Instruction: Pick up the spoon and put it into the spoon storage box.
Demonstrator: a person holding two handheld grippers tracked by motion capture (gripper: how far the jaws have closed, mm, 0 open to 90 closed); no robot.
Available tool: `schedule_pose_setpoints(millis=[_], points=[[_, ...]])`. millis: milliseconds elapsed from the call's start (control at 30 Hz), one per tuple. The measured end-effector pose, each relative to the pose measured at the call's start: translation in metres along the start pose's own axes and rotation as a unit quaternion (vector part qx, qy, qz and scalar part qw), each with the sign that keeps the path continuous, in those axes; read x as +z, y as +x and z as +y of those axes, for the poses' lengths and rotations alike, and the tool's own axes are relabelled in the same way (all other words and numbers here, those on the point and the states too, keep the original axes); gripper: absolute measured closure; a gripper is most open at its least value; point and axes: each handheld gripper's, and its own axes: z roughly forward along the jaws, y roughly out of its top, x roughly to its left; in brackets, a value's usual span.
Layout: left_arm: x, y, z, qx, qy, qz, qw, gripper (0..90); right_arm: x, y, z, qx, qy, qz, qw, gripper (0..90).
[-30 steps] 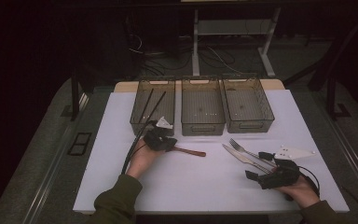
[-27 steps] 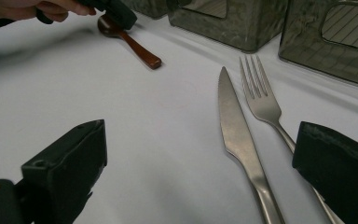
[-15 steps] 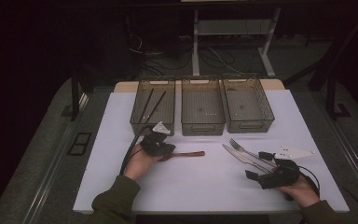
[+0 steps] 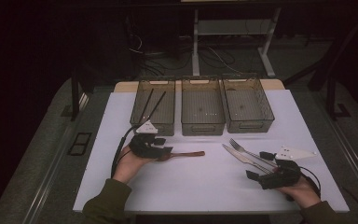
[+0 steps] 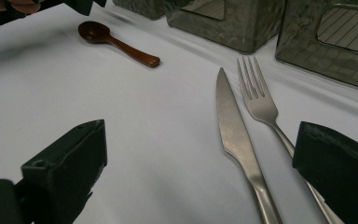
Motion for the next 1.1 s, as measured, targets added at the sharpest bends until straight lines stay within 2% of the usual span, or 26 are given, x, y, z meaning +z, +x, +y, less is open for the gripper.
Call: schedule_pose_setpoints(millis=[200, 367, 533, 633, 800, 833, 867, 967, 1100], points=[[-0.012, 0.002, -0.011, 0.002, -0.017, -0.002, 0.9998, 38.1, 0.0, -0.001, 0.0, 0.003, 0.001, 0.005, 1.0, 2.4], [-0.016, 0.003, -0.021, -0.003, -0.025, 0.011, 0.9996, 32.9, 0.001, -0.002, 0.0, 0.003, 0.001, 0.008, 1.0, 2.4], [-0.009, 0.006, -0.024, -0.007, -0.01, 0.007, 0.9999, 31.1, 0.002, -0.001, -0.001, 0.001, 0.001, 0.009, 1.0, 2.4], [-0.004, 0.008, -0.025, -0.003, 0.002, 0.015, 0.9999, 31.2, 0.001, -0.001, -0.001, 0.002, 0.002, 0.008, 1.0, 2.4], [0.003, 0.01, -0.027, -0.01, 0.018, 0.017, 0.9997, 31.5, 0.001, 0.0, -0.001, -0.001, 0.004, 0.009, 1.0, 2.4], [0.004, 0.011, -0.027, -0.001, 0.024, 0.017, 0.9996, 31.4, 0.001, 0.001, -0.001, 0.0, 0.004, 0.009, 1.0, 2.4], [0.005, 0.01, -0.027, -0.005, 0.026, 0.018, 0.9995, 31.5, 0.001, 0.001, -0.001, 0.0, 0.004, 0.009, 1.0, 2.4], [0.006, 0.01, -0.026, 0.003, 0.033, 0.02, 0.9993, 31.9, 0.001, 0.0, -0.001, 0.0, 0.004, 0.008, 1.0, 2.4], [0.008, 0.01, -0.027, 0.003, 0.036, 0.023, 0.9991, 32.7, 0.001, 0.0, -0.001, 0.001, 0.004, 0.008, 1.0, 2.4]])
